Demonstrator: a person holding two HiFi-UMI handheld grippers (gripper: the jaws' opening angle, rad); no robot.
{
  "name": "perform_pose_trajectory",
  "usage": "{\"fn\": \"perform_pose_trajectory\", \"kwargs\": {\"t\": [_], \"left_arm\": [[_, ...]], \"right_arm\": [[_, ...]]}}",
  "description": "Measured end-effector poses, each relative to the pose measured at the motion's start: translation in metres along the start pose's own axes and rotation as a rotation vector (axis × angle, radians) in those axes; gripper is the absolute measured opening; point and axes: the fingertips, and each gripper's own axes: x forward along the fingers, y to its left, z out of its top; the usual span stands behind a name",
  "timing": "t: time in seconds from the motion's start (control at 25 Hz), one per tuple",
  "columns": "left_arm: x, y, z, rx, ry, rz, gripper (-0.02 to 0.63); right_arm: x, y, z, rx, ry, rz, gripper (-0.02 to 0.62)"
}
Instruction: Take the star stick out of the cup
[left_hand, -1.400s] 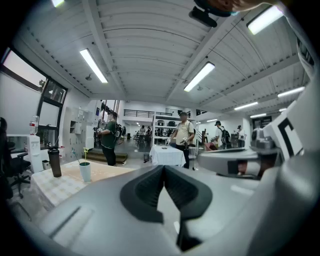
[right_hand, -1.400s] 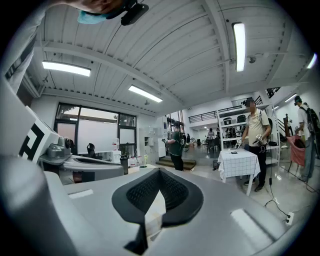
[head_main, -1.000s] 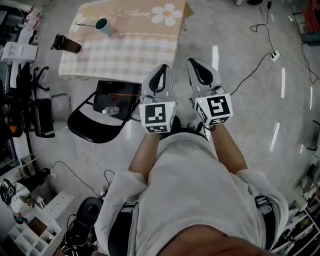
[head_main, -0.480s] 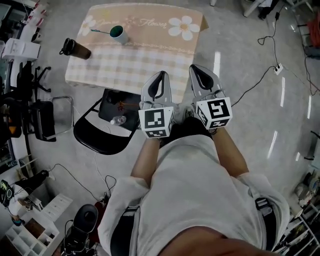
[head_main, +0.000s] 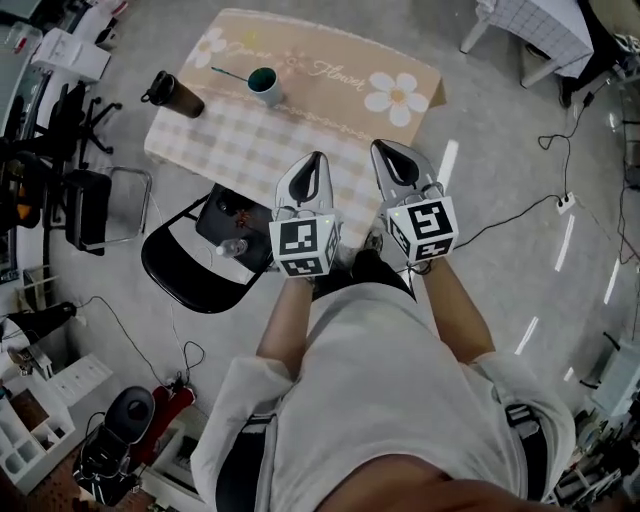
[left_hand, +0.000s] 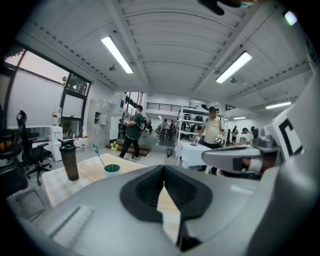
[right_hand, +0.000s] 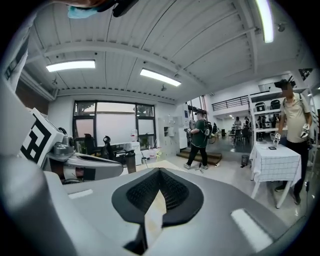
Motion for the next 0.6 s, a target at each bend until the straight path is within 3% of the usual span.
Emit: {"fn": "perform_pose_trajectory", "kwargs": {"t": [0.28, 0.6], "left_arm": [[0.011, 0.042, 0.008, -0.032, -0.016, 0.135, 0.003], [0.031, 0.123, -0.006, -0.079, 0.002, 0.169, 0.003]], "right_arm": [[0.050, 0.002, 0.009, -0.013, 0.014, 0.103, 0.000], [0.131, 0.055, 0.016, -0.114, 0.062, 0.189, 0.000]]}}
